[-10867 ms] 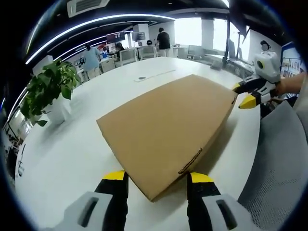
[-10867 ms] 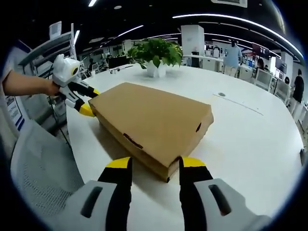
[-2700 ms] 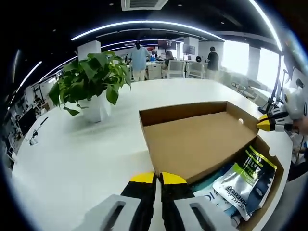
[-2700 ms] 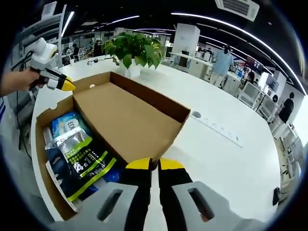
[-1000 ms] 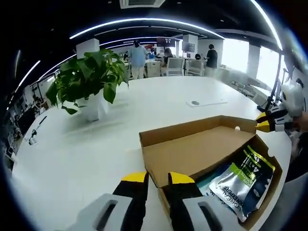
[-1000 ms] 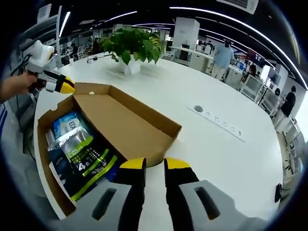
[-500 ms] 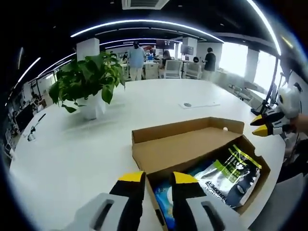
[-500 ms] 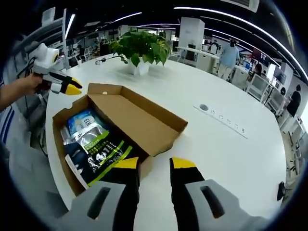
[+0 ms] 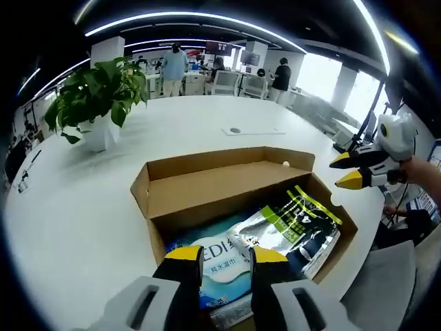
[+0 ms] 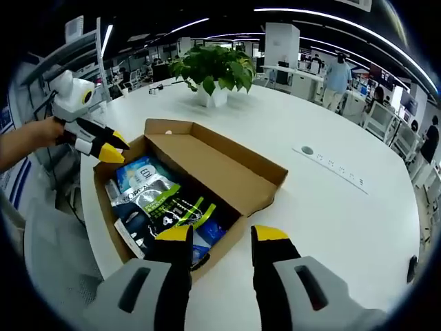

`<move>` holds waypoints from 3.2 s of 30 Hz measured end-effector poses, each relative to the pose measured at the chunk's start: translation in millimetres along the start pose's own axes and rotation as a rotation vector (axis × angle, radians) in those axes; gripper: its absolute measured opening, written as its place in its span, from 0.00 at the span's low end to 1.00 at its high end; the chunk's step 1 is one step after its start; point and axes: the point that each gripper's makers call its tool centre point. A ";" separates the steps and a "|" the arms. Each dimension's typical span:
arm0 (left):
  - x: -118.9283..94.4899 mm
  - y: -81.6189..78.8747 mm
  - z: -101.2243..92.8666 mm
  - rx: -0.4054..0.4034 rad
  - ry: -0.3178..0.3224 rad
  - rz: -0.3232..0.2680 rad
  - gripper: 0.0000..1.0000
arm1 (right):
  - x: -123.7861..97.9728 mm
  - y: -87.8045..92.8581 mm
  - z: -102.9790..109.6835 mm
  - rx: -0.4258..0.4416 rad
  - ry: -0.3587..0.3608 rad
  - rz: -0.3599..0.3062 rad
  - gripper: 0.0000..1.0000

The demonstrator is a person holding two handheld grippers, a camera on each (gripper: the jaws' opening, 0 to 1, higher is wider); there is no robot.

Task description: Operate the shoe box by opening the lid, removing the specified soft item, and placing it in the target area until the item is outside and the box remains undamaged.

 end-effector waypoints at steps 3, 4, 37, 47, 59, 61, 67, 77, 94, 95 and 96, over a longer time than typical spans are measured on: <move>2.5 9.3 -5.8 -0.011 0.020 0.019 0.27 | 1.6 0.3 4.9 -0.001 -0.011 0.004 0.32; 3.1 11.4 -6.8 -0.014 0.024 0.023 0.27 | 2.1 0.3 6.2 -0.001 -0.015 0.004 0.32; 31.0 60.0 -37.2 -0.243 0.186 0.224 0.17 | 36.1 10.9 41.1 0.005 -0.110 0.092 0.31; 30.7 62.1 -40.1 -0.341 0.228 0.246 0.14 | 50.9 13.9 49.7 0.041 -0.119 0.147 0.27; 29.8 61.0 -43.2 -0.336 0.252 0.231 0.05 | 58.4 18.6 49.1 0.056 -0.093 0.195 0.22; 29.4 60.4 -43.8 -0.331 0.258 0.227 0.03 | 59.3 19.4 49.7 0.067 -0.093 0.201 0.23; 29.4 59.2 -44.6 -0.313 0.266 0.212 0.01 | 58.9 19.8 48.4 0.087 -0.072 0.203 0.18; 30.8 54.2 -39.2 -0.264 0.263 0.176 0.00 | 55.1 14.8 53.8 0.135 -0.070 0.173 0.01; 17.9 38.1 -40.8 -0.225 0.235 0.127 0.00 | 38.0 6.1 56.8 0.174 -0.074 0.125 0.00; 17.6 37.3 -41.4 -0.223 0.235 0.126 0.00 | 36.6 5.5 56.4 0.175 -0.073 0.121 0.00; 16.2 35.6 -42.9 -0.220 0.235 0.123 0.00 | 34.1 4.7 55.6 0.178 -0.073 0.116 0.00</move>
Point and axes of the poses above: the point that each gripper's makers call its tool centre point, and the gripper's own axes: x roughly forward along the fingers, z roughly to its left, y roughly out of its underside, and after that the axes turned 8 degrees about -x, right-handed
